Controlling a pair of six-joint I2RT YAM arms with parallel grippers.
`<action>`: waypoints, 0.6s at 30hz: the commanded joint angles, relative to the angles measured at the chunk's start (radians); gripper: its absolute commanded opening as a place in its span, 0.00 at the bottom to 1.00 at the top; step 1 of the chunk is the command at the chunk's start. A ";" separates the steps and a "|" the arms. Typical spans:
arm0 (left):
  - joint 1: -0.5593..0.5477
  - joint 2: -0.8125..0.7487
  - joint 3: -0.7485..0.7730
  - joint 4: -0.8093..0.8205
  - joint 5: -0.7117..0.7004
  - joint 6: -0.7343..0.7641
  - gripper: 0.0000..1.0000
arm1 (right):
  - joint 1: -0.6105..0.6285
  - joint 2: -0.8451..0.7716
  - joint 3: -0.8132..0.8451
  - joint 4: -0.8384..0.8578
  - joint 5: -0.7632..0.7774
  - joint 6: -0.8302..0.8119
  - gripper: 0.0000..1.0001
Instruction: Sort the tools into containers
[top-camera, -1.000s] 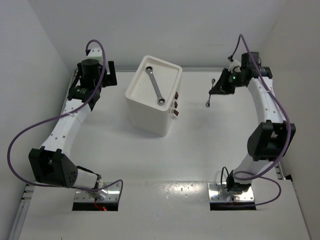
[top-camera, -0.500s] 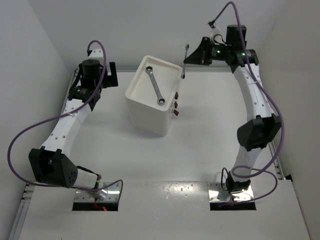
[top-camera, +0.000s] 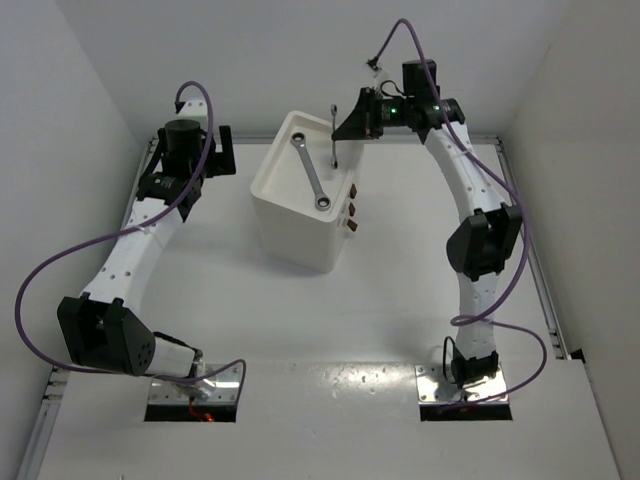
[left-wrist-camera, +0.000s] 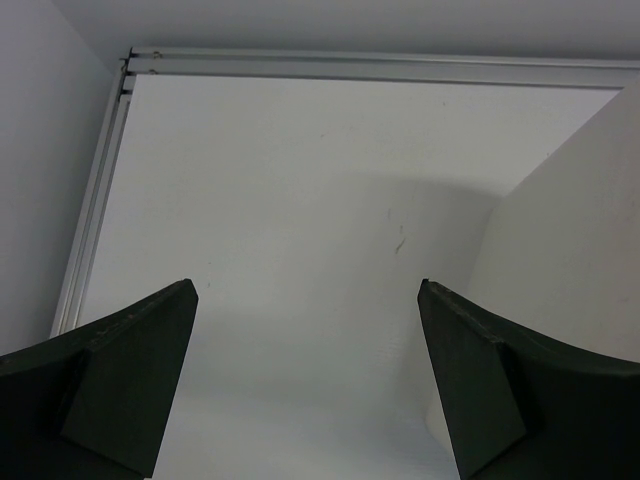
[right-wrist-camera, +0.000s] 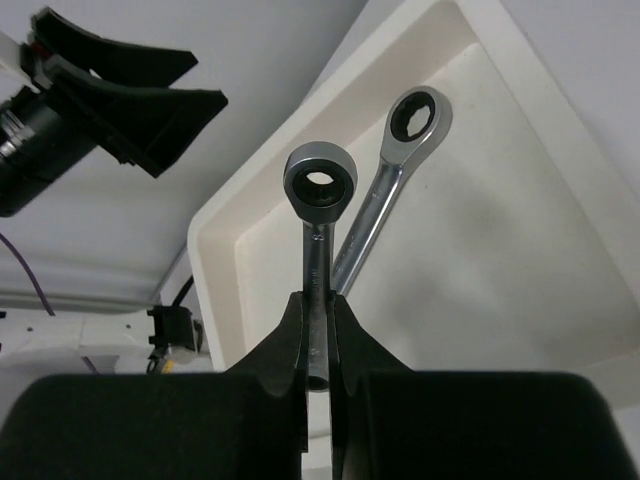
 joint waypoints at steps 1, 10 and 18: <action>-0.009 -0.035 0.031 0.014 -0.020 0.009 0.99 | 0.028 -0.002 0.044 -0.039 -0.027 -0.097 0.00; -0.009 -0.035 0.013 0.014 -0.020 0.009 0.99 | 0.068 0.053 0.062 -0.127 0.054 -0.224 0.00; 0.000 -0.053 0.002 0.014 -0.029 0.009 0.99 | 0.077 0.083 0.053 -0.149 0.146 -0.243 0.00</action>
